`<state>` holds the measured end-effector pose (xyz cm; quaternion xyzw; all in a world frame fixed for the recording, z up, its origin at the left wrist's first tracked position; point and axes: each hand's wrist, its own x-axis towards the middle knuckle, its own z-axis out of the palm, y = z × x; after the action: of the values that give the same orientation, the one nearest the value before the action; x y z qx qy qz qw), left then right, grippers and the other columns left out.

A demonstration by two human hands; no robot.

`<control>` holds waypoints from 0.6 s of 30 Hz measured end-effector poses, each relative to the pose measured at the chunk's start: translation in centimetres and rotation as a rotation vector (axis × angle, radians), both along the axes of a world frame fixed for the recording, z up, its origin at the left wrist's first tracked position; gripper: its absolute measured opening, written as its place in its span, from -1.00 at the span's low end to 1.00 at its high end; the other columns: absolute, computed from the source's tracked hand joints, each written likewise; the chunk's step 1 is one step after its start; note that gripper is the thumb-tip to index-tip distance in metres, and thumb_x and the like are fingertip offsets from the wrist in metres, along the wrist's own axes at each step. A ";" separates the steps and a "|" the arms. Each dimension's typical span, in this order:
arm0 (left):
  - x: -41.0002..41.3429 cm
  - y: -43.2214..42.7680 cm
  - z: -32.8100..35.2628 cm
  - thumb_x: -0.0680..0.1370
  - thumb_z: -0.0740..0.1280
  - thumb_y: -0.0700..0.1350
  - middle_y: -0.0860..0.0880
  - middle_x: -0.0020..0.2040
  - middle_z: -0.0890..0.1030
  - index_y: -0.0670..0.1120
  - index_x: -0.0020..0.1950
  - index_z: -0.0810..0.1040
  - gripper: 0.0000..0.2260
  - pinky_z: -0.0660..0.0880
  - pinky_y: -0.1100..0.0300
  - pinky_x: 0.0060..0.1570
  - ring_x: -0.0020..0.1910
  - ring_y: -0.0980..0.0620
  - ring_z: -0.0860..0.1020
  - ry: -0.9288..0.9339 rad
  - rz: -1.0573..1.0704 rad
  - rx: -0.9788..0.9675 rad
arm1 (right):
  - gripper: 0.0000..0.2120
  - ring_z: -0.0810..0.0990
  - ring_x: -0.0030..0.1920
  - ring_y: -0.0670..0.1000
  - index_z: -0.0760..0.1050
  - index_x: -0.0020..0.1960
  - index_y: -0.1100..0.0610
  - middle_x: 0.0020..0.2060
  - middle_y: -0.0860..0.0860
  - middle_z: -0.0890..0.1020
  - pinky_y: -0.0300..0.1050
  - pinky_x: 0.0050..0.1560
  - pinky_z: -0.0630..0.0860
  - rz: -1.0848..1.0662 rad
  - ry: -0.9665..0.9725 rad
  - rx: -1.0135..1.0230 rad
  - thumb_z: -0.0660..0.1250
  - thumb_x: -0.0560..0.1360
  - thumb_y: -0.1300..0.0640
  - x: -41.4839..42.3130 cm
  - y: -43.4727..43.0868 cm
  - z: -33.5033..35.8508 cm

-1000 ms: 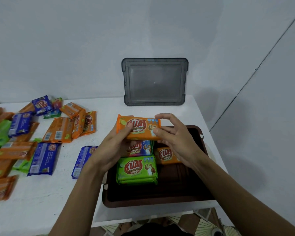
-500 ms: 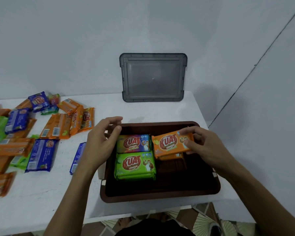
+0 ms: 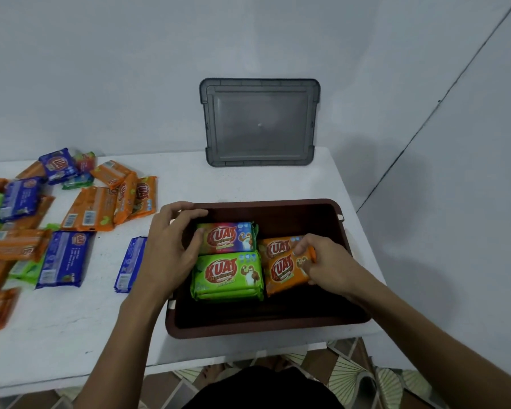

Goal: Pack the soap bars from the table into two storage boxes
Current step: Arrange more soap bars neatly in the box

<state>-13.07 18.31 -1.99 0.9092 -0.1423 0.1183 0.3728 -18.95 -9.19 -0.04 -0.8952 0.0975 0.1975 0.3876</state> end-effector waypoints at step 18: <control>-0.2 0.3 -0.3 0.52 0.40 -0.14 -0.03 0.28 0.44 0.01 0.24 0.55 -0.71 0.25 0.15 0.24 0.28 0.10 0.32 0.002 -0.003 0.068 | -0.51 0.48 0.29 0.17 0.24 0.44 0.17 0.33 0.17 0.38 0.01 0.30 0.45 0.152 0.152 -0.358 0.31 0.57 0.15 0.7 1.8 -2.3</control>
<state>-13.22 18.64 -2.34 0.9214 -0.1472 0.1122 0.3418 -18.22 -7.42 -2.35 -0.9371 0.0918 0.2725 0.1979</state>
